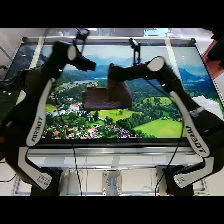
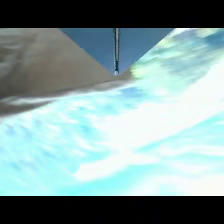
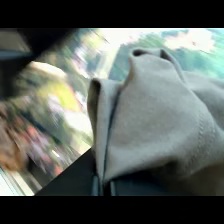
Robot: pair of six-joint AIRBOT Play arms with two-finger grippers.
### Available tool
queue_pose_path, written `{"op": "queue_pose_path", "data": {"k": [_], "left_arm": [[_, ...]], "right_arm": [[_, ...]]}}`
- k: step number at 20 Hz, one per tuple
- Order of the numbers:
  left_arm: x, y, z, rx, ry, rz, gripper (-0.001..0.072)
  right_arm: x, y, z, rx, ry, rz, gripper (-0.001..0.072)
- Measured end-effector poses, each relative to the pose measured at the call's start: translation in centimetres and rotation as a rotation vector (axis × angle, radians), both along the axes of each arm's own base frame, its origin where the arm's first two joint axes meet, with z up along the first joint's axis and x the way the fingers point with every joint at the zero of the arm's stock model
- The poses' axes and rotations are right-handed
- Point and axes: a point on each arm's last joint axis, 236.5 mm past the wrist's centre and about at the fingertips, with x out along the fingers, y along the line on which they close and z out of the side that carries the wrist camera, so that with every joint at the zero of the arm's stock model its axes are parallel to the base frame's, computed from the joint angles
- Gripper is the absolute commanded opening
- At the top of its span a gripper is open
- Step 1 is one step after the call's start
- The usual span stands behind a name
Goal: Fold the shirts.
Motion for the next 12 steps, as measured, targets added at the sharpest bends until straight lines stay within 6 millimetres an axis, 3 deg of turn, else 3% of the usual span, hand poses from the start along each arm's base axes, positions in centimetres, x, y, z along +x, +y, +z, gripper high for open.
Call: {"op": "queue_pose_path", "data": {"k": [1, 2, 3, 5, 7, 9, 12], "left_arm": [[-0.3, 1.5, 1.6, 0.006, -0.018, 0.028, 0.0015], [-0.7, 2.5, 2.8, 0.012, -0.03, 0.045, 0.0016], [-1.1, 3.3, 3.7, 0.018, -0.038, 0.054, 0.0015], [-1.8, 4.3, 4.4, 0.03, -0.035, 0.066, 0.0016], [-2.3, 4.8, 4.7, 0.038, -0.029, 0.07, 0.0015], [-2.5, 5.1, 4.8, 0.05, -0.021, 0.064, 0.0015], [-2.7, 5.3, 4.9, 0.058, -0.02, 0.057, 0.0016]], "right_arm": [[0.2, 2.2, -1.1, 0.033, 0.008, -0.02, 0.0115], [0.3, 4.0, -2.1, 0.058, 0.014, -0.04, 0.0401], [0.6, 5.6, -2.9, 0.081, 0.008, -0.072, 0.0628], [1.5, 7.2, -3.7, 0.111, -0.013, -0.136, 0.0631], [3.0, 6.8, -3.3, 0.134, -0.048, -0.205, 0.0628], [4.9, 4.4, -2.6, 0.122, -0.09, -0.254, 0.0594], [7.9, -1.9, -2.4, 0.058, -0.103, -0.295, 0.0595]]}}
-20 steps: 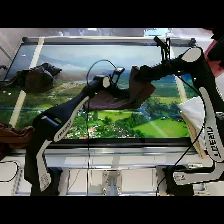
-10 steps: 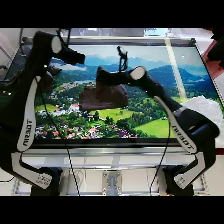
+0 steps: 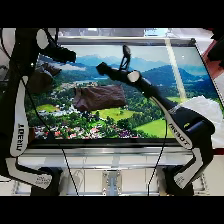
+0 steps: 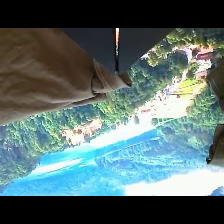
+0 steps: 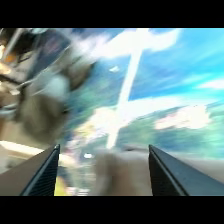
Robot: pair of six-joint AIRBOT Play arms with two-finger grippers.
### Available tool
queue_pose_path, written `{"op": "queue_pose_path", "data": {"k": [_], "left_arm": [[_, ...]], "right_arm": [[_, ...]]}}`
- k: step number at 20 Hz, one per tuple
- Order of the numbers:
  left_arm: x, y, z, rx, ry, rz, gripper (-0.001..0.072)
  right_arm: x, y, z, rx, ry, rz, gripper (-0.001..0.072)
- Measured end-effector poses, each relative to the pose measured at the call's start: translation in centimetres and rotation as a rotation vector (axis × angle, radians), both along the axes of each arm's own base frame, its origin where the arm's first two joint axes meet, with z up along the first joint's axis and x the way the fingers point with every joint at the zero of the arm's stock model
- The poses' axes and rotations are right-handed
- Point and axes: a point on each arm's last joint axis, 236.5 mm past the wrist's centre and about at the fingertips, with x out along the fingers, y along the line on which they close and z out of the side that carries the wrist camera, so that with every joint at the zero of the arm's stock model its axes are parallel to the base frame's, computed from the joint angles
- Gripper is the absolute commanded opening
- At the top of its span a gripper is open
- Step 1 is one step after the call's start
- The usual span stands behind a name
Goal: Fold the shirts.
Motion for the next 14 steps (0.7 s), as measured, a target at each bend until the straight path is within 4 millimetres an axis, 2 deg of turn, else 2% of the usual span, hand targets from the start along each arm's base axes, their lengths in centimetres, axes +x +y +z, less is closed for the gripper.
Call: {"op": "queue_pose_path", "data": {"k": [2, 5, 7, 10, 14], "left_arm": [[0.2, 0.0, 0.2, 0.0, -0.011, -0.004, 0.0016], [0.5, -0.1, 0.5, -0.003, -0.03, -0.01, 0.0016], [0.7, -0.2, 0.7, -0.004, -0.04, -0.013, 0.0016], [0.8, -0.3, 0.8, -0.007, -0.049, -0.015, 0.0016], [0.8, -0.3, 0.8, -0.008, -0.051, -0.015, 0.0016]], "right_arm": [[0.6, -4.2, -1.7, -0.036, 0.084, 0.0, 0.0602], [-0.2, -9.4, -6.4, -0.09, 0.273, 0.025, 0.0616], [-1.2, -11.4, -9.4, -0.1, 0.388, 0.044, 0.0697], [-2.9, -12.1, -13.1, -0.088, 0.517, 0.09, 0.0697], [-4.4, -10.7, -16.2, -0.046, 0.596, 0.16, 0.0697]]}}
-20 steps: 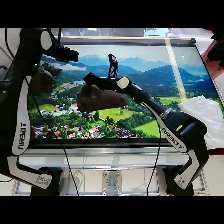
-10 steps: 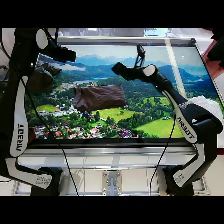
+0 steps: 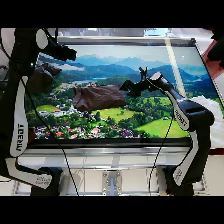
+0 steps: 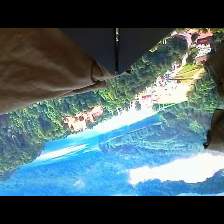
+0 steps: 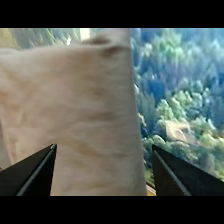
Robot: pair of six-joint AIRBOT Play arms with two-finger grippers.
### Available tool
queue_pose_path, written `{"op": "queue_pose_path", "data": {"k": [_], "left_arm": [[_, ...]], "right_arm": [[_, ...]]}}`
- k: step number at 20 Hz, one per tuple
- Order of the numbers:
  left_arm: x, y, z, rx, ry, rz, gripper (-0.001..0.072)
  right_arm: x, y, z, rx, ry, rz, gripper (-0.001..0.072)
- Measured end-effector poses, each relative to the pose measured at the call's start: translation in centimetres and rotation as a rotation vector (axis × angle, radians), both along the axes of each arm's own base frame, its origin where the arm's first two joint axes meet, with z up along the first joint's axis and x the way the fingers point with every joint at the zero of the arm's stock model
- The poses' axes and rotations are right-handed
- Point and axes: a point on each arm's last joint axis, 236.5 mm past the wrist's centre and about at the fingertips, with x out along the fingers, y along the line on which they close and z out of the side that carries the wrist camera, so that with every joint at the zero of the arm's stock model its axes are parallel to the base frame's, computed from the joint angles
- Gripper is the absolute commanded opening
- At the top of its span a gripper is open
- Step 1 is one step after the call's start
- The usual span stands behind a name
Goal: Fold the shirts.
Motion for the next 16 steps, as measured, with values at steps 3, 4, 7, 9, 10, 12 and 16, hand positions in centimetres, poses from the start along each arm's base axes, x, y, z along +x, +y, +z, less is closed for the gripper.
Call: {"op": "queue_pose_path", "data": {"k": [3, 4, 7, 9, 10, 12, 16], "left_arm": [[0.0, 0.0, 0.0, -0.001, -0.002, 0.0, 0.0016], [0.0, 0.0, 0.0, -0.001, -0.002, 0.0, 0.0015], [0.0, 0.0, 0.0, -0.001, -0.002, -0.001, 0.0016], [0.0, -0.1, 0.0, -0.002, -0.002, -0.001, 0.0016], [0.0, -0.1, 0.0, -0.002, -0.001, -0.001, 0.0016], [0.0, -0.1, 0.0, -0.002, 0.002, -0.002, 0.0016], [-0.1, 0.0, -0.1, 0.003, 0.004, -0.006, 0.0016]], "right_arm": [[-0.7, 1.2, -1.1, 0.029, 0.026, 0.025, 0.0696], [-0.8, 1.6, -1.2, 0.037, 0.028, 0.032, 0.0695], [-1.2, 3.5, -1.3, 0.055, 0.018, 0.053, 0.0668], [-1.5, 5.0, -1.1, 0.073, 0.003, 0.067, 0.0652], [-1.7, 5.8, -1.0, 0.081, -0.003, 0.075, 0.0591], [-1.7, 6.8, -0.9, 0.094, -0.015, 0.076, 0.0343], [-1.4, 8.4, 0.6, 0.158, -0.056, 0.081, 0.0026]]}}
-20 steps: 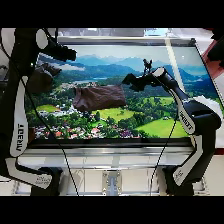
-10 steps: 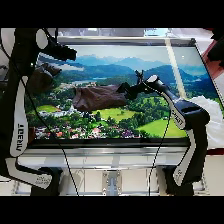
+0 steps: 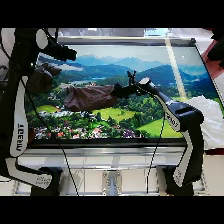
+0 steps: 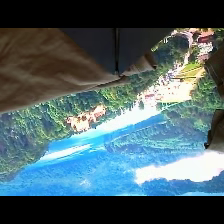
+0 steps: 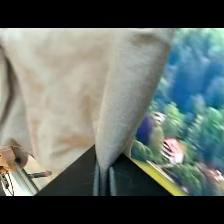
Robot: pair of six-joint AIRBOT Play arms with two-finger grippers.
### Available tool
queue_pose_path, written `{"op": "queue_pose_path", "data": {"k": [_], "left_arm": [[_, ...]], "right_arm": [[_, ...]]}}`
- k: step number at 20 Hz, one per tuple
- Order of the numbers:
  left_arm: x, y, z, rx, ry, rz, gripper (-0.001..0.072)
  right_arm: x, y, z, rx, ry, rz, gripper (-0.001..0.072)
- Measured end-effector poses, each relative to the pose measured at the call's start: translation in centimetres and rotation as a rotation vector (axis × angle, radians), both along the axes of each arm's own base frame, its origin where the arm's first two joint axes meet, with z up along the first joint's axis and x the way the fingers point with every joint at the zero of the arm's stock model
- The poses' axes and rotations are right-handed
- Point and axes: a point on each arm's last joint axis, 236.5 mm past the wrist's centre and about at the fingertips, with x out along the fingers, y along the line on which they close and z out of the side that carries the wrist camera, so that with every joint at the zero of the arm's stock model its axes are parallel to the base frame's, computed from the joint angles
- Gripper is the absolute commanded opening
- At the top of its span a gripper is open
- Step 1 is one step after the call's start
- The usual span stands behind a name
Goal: Fold the shirts.
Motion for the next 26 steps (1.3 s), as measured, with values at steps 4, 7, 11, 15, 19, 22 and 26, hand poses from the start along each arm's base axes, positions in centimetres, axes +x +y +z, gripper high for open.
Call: {"op": "queue_pose_path", "data": {"k": [4, 7, 11, 15, 19, 22, 26], "left_arm": [[0.0, 0.0, 0.0, 0.003, 0.002, -0.001, 0.0015], [0.0, 0.1, 0.0, 0.005, 0.003, -0.001, 0.0016], [0.0, 0.1, 0.0, 0.006, 0.002, -0.001, 0.0016], [0.0, 0.1, 0.0, 0.006, 0.002, -0.001, 0.0016], [0.0, 0.1, 0.0, 0.005, 0.002, -0.001, 0.0016], [0.0, 0.1, 0.0, -0.005, 0.003, 0.009, 0.0016], [-0.1, -0.2, -0.1, -0.021, 0.007, 0.014, 0.0016]], "right_arm": [[1.2, -0.4, 2.5, 0.06, -0.064, -0.013, 0.0025], [3.8, -4.5, 6.2, 0.062, -0.154, -0.081, 0.0024], [6.8, -14.6, 13.5, 0.001, -0.305, -0.224, 0.0023], [6.2, -27.9, 20.6, -0.107, -0.408, -0.408, 0.0023], [1.0, -40.8, 26.1, -0.247, -0.437, -0.598, 0.0023], [-4.7, -47.6, 27.5, -0.345, -0.382, -0.697, 0.0023], [-11.9, -52.7, 26.9, -0.412, -0.25, -0.767, 0.0023]]}}
